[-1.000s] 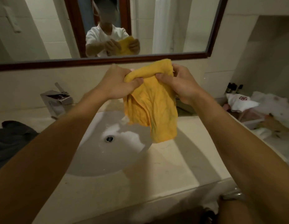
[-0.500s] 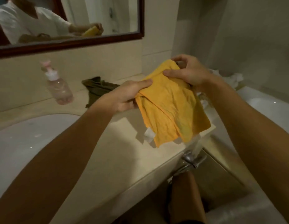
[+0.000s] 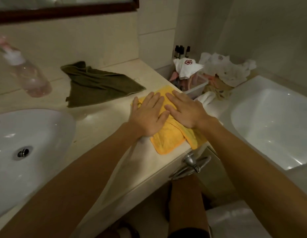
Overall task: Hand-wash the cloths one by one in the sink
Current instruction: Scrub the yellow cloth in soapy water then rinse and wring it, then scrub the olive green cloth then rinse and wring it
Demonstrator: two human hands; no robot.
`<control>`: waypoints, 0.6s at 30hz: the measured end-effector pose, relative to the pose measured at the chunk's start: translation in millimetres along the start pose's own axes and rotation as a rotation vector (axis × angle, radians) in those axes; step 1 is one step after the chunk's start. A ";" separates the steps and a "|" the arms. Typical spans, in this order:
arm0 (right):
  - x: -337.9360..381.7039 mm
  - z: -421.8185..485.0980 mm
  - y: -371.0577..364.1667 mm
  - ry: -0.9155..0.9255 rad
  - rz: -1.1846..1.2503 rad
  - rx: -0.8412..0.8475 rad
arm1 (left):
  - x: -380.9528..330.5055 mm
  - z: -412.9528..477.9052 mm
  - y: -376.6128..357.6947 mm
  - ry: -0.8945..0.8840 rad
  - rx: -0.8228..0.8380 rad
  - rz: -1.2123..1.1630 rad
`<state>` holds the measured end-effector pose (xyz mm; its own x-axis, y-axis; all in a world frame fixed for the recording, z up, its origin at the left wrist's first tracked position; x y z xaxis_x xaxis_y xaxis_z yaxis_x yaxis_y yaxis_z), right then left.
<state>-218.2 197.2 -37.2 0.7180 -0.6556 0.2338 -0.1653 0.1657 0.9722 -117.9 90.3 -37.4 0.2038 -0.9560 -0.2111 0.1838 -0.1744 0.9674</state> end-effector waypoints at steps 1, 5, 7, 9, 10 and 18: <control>0.2 2.7 -0.7 0.004 0.000 0.033 | 1.1 1.2 1.4 -0.003 0.029 -0.017; 7.5 7.6 16.4 0.015 0.153 -0.060 | 15.4 5.1 26.0 -0.004 0.028 -0.174; 16.1 9.6 27.6 -0.013 0.307 -0.220 | 38.9 1.5 43.2 0.018 -0.086 -0.175; 34.0 18.3 28.9 0.030 0.354 -0.271 | 69.2 -3.2 51.7 0.047 -0.131 -0.118; 47.1 24.7 28.2 0.068 0.353 -0.266 | 86.3 -5.3 54.1 0.065 -0.130 -0.083; 136.0 109.3 10.0 0.255 0.252 -0.087 | 196.7 -8.6 77.0 0.183 -0.036 0.019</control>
<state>-196.2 29.2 5.5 0.8094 -0.3836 0.4446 -0.3080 0.3674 0.8776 -55.4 -109.1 -5.6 0.3788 -0.8994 -0.2182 0.2115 -0.1454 0.9665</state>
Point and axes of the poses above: each hand's wrist, its own z-axis towards the middle knuckle, its own y-axis out of the back of the hand, x = y × z, the point moved 7 cm from there along z, towards the middle knuckle, and after that the axes turned 4 degrees about -x, right-handed, at the moved point
